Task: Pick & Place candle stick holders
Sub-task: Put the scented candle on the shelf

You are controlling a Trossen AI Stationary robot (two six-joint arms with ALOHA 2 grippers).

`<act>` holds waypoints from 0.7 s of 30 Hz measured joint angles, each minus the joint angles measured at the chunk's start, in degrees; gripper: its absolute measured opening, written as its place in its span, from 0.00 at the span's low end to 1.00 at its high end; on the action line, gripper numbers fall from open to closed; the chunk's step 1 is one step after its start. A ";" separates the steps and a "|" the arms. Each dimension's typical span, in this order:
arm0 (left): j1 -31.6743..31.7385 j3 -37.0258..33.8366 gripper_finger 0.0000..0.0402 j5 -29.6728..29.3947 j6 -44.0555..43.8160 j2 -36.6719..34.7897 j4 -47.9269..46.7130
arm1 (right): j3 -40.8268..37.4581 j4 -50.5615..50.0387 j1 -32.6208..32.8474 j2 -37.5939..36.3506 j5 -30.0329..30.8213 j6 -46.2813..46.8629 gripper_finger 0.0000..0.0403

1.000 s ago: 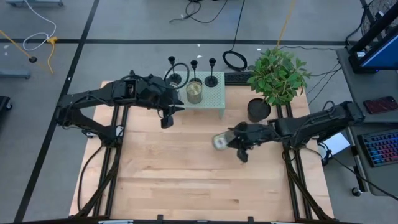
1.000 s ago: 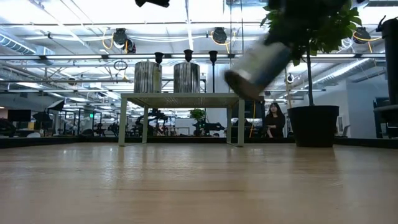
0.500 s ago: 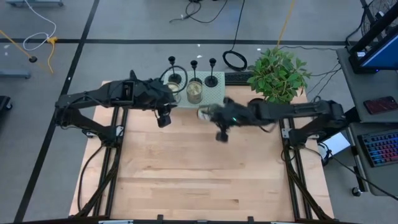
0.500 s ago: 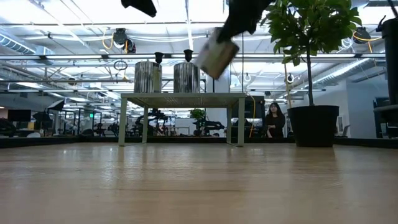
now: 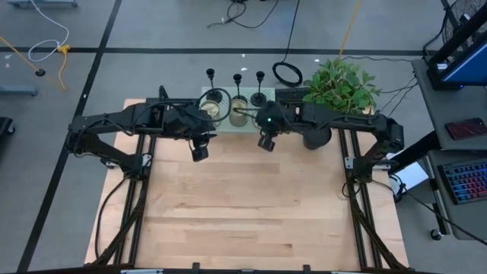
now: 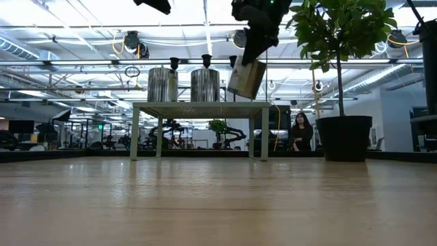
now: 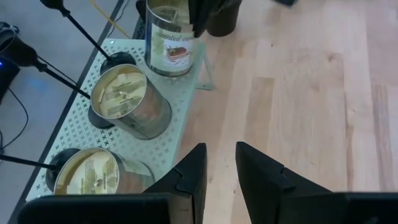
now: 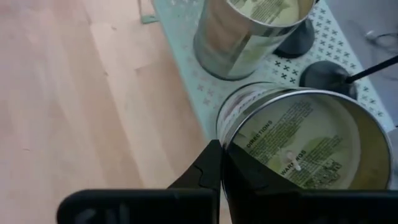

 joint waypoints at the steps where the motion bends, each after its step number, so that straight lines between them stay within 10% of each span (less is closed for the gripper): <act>1: 0.00 0.00 0.23 0.00 0.06 0.00 0.04 | 0.51 -0.48 -0.61 -0.08 -1.73 0.11 0.00; 21: 0.02 0.00 0.23 -0.01 1.80 0.00 0.17 | 5.40 -4.58 -10.73 2.85 -16.38 2.66 0.00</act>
